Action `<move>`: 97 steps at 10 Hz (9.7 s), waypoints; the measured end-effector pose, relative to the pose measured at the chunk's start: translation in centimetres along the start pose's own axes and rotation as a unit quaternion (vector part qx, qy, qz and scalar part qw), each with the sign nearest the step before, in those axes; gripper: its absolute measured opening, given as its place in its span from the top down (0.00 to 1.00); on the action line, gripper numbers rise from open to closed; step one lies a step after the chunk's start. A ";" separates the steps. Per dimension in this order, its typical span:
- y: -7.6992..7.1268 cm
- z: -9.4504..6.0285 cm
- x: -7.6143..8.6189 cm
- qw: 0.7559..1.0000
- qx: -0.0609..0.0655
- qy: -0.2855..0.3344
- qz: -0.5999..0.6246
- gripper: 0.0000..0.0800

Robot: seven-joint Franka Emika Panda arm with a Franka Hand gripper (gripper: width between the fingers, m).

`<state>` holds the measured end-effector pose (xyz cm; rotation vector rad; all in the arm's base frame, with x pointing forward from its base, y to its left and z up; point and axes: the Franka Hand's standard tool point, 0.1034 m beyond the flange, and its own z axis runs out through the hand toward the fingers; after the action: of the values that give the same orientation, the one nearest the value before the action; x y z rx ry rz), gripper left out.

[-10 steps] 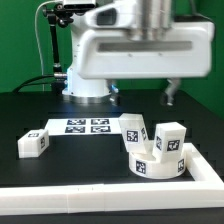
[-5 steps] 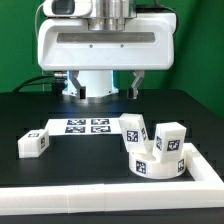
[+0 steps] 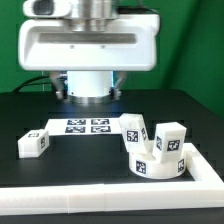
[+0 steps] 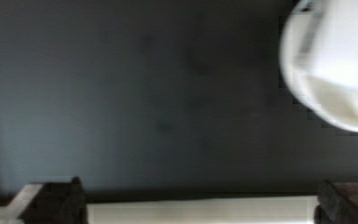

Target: Assemble stool

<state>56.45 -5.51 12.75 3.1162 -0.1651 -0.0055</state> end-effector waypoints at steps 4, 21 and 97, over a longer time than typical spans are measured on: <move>7.6 3.0 -1.1 1.000 -0.020 0.005 0.017 0.19; 10.6 6.9 -6.8 0.914 0.073 -0.396 0.040 0.19; -15.3 -0.6 -4.1 0.954 0.068 0.265 0.118 0.59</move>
Offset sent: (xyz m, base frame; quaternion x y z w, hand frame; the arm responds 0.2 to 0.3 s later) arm 0.0073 -0.0304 -0.0214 -0.0009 0.0622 -0.0328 0.9975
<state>53.95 10.16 13.02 3.0640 -0.5366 0.8661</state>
